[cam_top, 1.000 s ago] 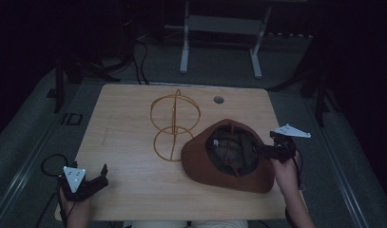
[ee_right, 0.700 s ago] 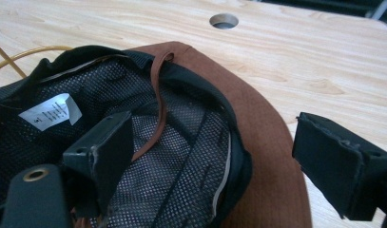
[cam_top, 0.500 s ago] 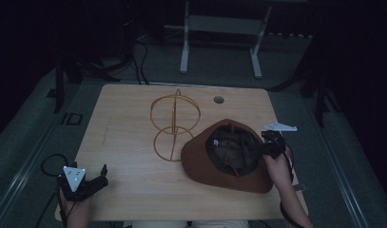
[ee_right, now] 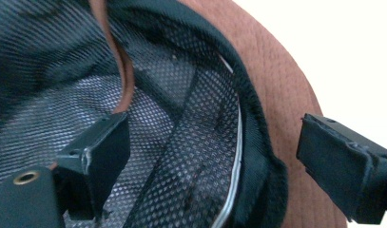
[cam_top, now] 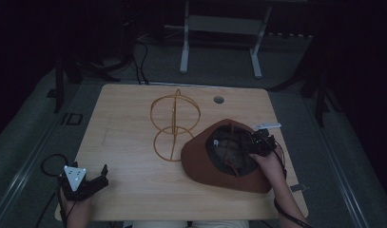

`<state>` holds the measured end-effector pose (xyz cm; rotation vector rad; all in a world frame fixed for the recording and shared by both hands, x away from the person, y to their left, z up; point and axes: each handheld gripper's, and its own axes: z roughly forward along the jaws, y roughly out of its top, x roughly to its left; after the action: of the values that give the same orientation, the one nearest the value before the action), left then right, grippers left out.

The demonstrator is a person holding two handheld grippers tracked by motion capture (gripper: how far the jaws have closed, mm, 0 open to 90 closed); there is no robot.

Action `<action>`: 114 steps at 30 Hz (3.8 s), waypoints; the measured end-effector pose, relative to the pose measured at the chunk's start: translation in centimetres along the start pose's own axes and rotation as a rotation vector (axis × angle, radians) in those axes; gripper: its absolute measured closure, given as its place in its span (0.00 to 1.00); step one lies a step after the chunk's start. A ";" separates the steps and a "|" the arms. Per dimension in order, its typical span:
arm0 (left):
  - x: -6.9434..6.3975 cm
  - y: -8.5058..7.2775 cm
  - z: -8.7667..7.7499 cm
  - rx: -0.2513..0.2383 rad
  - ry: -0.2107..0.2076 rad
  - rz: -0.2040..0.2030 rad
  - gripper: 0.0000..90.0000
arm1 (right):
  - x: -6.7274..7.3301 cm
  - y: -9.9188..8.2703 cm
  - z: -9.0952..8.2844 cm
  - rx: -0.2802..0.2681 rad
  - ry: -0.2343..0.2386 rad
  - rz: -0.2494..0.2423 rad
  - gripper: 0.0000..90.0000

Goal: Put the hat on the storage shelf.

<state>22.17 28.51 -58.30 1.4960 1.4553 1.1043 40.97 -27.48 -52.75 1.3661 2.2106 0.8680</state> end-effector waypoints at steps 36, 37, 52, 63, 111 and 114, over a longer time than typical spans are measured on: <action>0.4 0.0 -0.1 -0.016 -0.026 -0.036 0.04 | 0.1 1.4 -3.2 -0.104 -0.199 0.055 0.94; 0.4 0.0 -0.1 -0.007 -0.021 -0.031 0.04 | 0.1 1.5 -3.6 -0.113 -0.197 0.055 0.94; 0.3 0.7 -0.5 0.060 -0.113 -0.066 0.04 | 0.4 2.8 -10.5 -0.294 -0.184 0.043 0.94; -4.2 1.7 -0.2 0.180 -0.431 0.093 0.05 | 0.1 3.0 -12.5 -0.343 -0.136 0.075 0.94; -25.8 16.3 -0.1 0.125 -0.931 0.366 0.15 | 0.5 0.7 -13.3 -0.350 -0.129 0.052 0.93; -26.8 17.1 0.3 0.115 -0.922 0.384 0.15 | 0.6 0.7 -13.3 -0.349 -0.130 0.049 0.93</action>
<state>28.92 0.76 -44.27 2.0322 0.6056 0.3890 32.89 -30.71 -42.61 1.2716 1.8304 1.0897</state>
